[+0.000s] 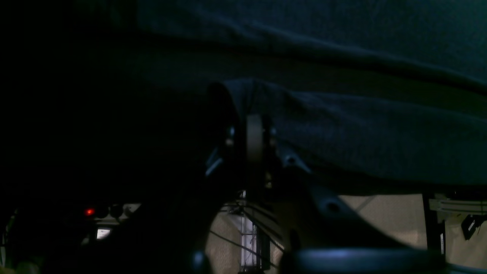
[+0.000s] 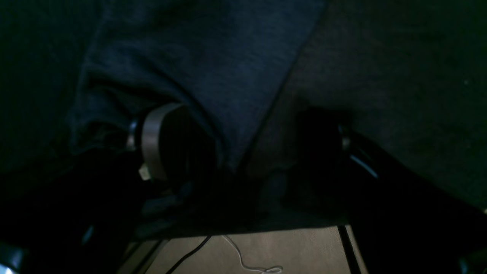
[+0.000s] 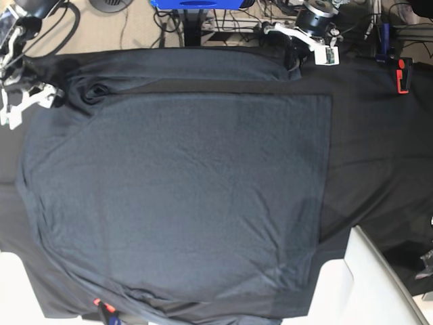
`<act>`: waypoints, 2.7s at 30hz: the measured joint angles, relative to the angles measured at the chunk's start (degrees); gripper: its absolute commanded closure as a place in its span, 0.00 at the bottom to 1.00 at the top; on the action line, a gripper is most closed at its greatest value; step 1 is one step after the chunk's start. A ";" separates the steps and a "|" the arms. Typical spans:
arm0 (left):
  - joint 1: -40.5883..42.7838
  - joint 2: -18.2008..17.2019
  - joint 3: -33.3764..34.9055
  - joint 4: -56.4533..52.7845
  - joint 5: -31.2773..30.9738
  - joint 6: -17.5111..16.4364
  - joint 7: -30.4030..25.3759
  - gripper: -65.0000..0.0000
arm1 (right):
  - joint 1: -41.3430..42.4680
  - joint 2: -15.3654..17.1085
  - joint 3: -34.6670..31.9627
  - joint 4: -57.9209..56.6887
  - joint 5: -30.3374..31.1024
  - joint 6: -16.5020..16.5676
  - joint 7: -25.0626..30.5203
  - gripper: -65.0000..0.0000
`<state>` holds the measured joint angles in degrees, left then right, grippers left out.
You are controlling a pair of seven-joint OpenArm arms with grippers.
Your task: Fold the T-shirt properly
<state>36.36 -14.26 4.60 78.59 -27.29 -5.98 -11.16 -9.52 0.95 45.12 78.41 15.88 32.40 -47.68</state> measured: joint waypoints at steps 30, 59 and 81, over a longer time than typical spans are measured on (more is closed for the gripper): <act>0.02 -0.13 0.11 0.50 0.04 -0.02 0.35 1.00 | -1.70 -2.69 -4.11 8.26 -0.50 -0.44 -9.25 0.99; -23.06 0.94 -7.48 20.44 0.79 -0.02 34.10 1.00 | 13.94 0.04 -4.07 -0.35 -0.50 -15.50 -16.76 0.99; -43.60 8.83 -0.59 5.49 13.77 -0.02 34.67 1.00 | 16.46 0.00 -4.11 -3.54 -0.42 -15.52 -9.29 0.99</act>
<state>-7.25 -5.43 4.01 84.07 -13.52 -6.00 23.51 6.94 0.95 41.01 74.87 15.46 16.88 -56.97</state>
